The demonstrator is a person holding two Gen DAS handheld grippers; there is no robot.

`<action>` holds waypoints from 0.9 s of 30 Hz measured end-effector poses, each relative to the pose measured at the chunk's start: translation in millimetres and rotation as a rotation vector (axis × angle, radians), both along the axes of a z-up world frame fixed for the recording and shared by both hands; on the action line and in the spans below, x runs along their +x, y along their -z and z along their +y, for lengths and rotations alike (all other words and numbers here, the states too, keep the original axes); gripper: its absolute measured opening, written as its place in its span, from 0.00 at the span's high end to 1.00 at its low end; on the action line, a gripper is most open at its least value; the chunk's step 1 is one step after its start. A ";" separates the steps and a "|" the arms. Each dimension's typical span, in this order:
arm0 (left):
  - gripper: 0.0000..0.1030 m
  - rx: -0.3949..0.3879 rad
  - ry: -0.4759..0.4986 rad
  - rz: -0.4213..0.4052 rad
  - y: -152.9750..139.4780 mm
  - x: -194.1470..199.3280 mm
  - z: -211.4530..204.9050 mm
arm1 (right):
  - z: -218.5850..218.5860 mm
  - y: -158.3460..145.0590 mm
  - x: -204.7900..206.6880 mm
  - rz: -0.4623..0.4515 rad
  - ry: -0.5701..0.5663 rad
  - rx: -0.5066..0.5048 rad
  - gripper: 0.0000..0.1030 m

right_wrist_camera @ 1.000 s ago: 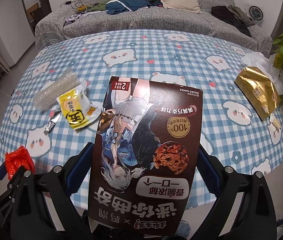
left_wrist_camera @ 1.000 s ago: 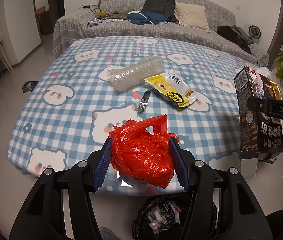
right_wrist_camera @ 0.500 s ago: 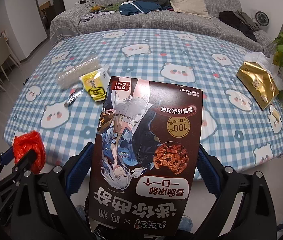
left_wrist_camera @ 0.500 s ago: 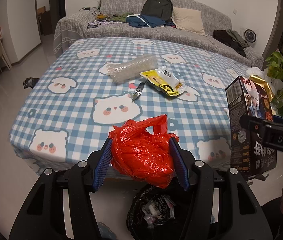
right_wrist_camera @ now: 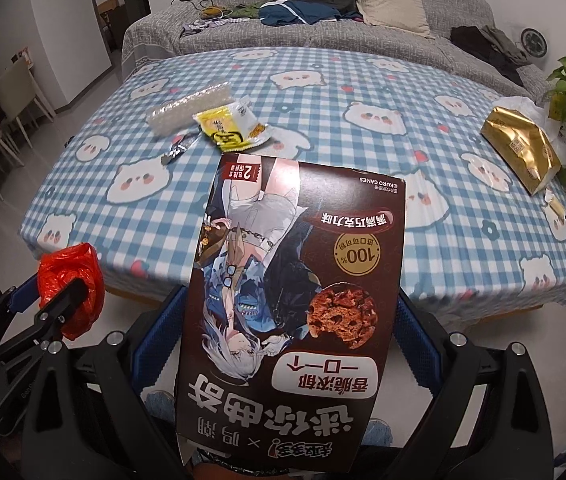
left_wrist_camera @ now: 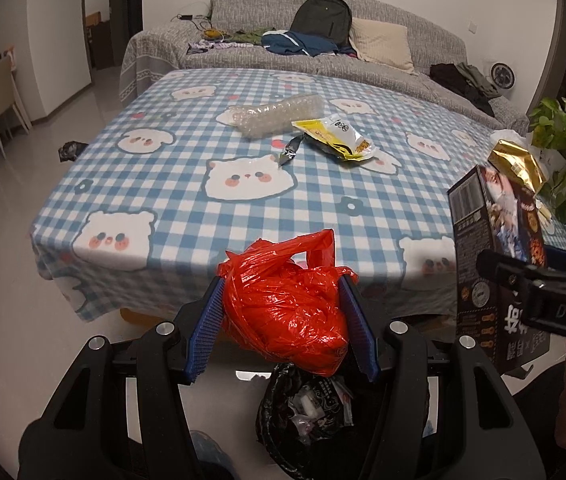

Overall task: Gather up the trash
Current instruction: 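Carry the red bag and brown snack box with both tools over the bin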

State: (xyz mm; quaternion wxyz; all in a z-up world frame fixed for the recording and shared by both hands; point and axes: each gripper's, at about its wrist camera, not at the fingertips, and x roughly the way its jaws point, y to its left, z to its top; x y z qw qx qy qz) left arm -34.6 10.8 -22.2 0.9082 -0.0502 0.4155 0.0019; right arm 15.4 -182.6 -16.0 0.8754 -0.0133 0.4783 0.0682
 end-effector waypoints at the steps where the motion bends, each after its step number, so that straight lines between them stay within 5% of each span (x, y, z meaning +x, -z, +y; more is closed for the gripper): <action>1: 0.46 0.002 -0.002 -0.004 0.8 -4.4 -0.2 | 1.1 3.9 -3.7 0.005 -0.003 0.000 0.11; 27: 0.46 -0.009 -0.009 0.106 72.4 -52.5 -4.2 | -0.4 85.5 -68.3 0.083 -0.020 0.000 0.11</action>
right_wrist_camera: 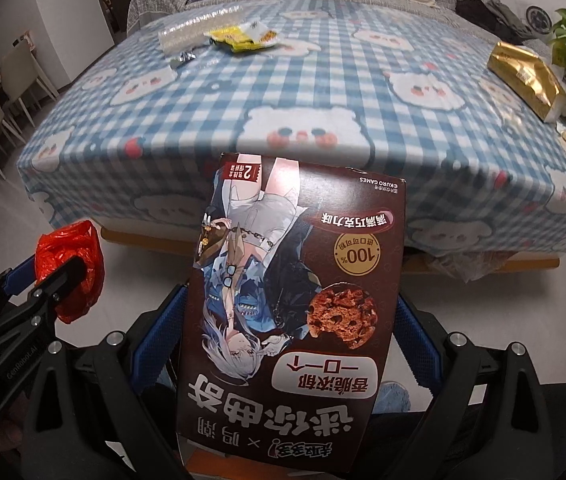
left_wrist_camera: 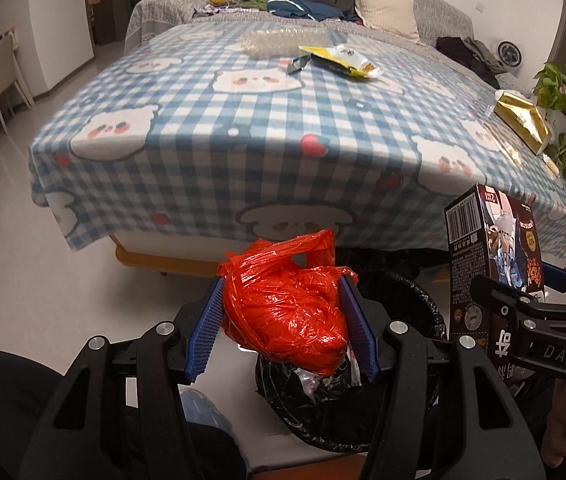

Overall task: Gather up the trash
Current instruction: 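Carry the red bag and brown snack box with both tools over the bin, then open the right tool to drop the snack box while the left drops the red bag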

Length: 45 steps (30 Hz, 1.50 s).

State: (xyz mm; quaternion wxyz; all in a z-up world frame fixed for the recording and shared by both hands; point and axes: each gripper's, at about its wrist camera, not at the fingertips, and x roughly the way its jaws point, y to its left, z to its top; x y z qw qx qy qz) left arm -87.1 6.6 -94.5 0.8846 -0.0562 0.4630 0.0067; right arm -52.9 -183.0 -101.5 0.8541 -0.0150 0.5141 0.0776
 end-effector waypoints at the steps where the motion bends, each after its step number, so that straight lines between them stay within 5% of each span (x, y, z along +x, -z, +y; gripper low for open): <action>1: 0.46 -0.006 0.000 0.000 2.7 0.0 0.8 | -0.6 3.3 -1.3 0.002 0.000 -0.002 0.11; 27: 0.46 0.023 -0.025 0.129 100.0 25.1 11.2 | 19.7 114.2 24.7 0.154 -0.008 -0.044 0.10; 45: 0.46 0.033 -0.044 0.175 124.5 41.7 25.0 | 30.6 129.5 42.8 0.166 -0.002 -0.071 0.07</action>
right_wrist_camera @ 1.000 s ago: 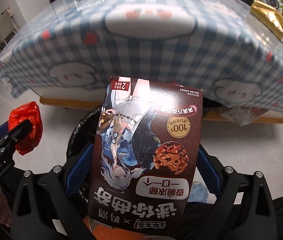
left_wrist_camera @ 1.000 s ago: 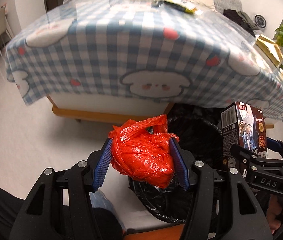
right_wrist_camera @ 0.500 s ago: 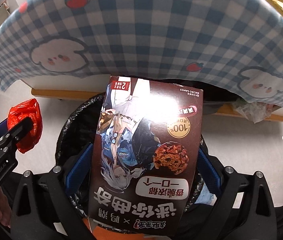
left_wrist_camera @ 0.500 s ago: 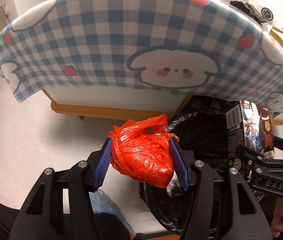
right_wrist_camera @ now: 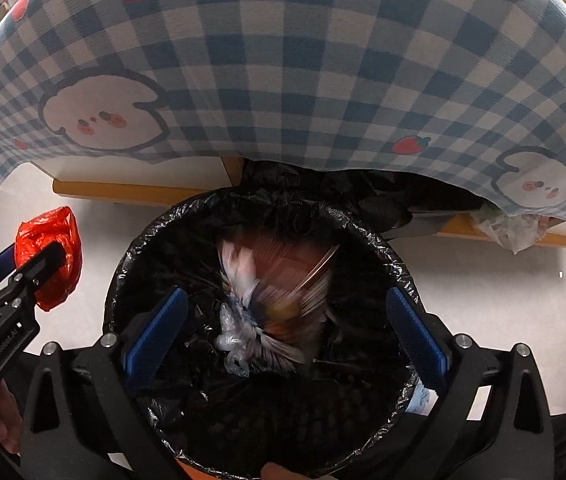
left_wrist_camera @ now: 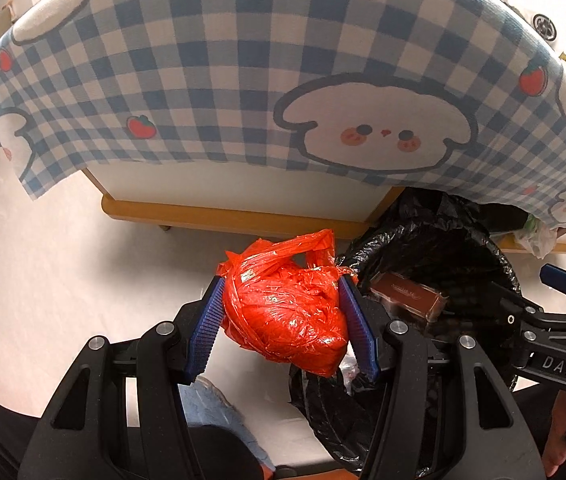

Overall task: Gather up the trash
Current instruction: 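Open the right tool to drop the snack box while the left drops the red bag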

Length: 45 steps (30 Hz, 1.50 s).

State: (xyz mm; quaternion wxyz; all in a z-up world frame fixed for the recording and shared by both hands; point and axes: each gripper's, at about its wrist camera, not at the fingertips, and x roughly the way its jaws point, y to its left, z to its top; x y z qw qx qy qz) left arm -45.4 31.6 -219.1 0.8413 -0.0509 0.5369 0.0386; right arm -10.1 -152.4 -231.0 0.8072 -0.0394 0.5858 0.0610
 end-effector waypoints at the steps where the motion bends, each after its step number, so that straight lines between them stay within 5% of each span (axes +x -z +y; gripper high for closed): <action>1: 0.46 0.001 0.000 0.000 0.2 -0.4 -0.2 | -0.5 -0.2 -0.4 -0.001 0.001 -0.001 0.07; 13: 0.46 -0.005 0.045 -0.005 -17.3 4.2 -38.1 | -25.4 -22.3 -8.2 -0.067 0.032 0.011 0.07; 36: 0.45 -0.019 0.184 0.026 0.8 29.0 -135.6 | -130.3 -36.1 -2.7 -0.107 0.192 -0.010 0.07; 45: 0.34 -0.037 0.197 0.021 0.6 27.3 -141.7 | -129.9 -36.7 -3.8 -0.104 0.189 -0.016 0.07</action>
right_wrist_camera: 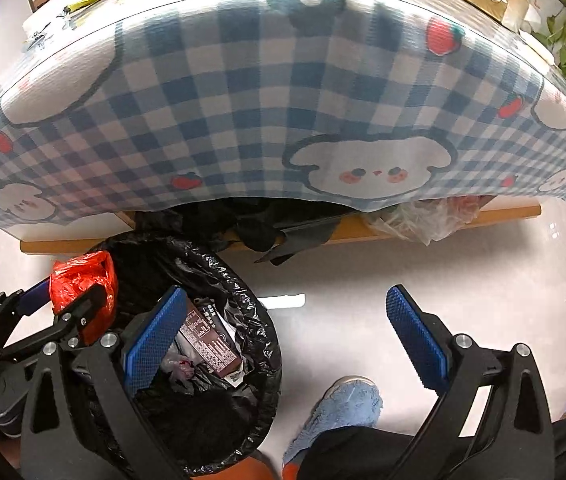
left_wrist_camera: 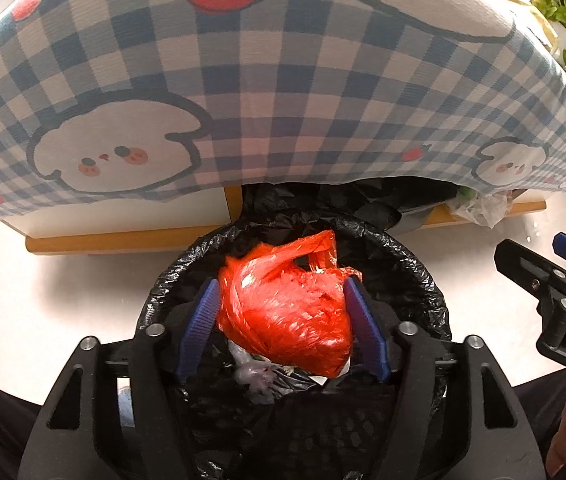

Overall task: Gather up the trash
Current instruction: 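Open the right tool to drop the snack box while the left drops the red bag, then move both open tools back over the table items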

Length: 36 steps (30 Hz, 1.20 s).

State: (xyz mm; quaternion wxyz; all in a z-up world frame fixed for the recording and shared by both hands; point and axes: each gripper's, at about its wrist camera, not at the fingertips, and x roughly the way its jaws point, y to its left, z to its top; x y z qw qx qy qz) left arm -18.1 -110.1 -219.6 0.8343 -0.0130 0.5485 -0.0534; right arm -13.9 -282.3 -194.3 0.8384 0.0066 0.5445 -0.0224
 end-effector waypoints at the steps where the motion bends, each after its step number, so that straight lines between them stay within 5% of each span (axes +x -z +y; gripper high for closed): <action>1: 0.30 0.005 0.000 -0.006 -1.3 -0.9 0.1 | 1.4 -0.7 0.3 -0.001 -0.002 0.000 0.07; 15: 0.06 0.013 -0.044 -0.115 -54.1 -21.7 28.1 | 14.8 -34.6 -13.1 -0.069 -0.034 0.012 0.07; 26: 0.06 0.003 -0.081 -0.184 -101.0 -30.3 51.0 | 29.9 -96.7 -26.5 -0.219 -0.091 0.031 0.07; 36: 0.06 0.004 -0.101 -0.193 -127.6 -16.3 69.3 | 37.8 -123.0 -13.1 -0.283 -0.107 0.023 0.07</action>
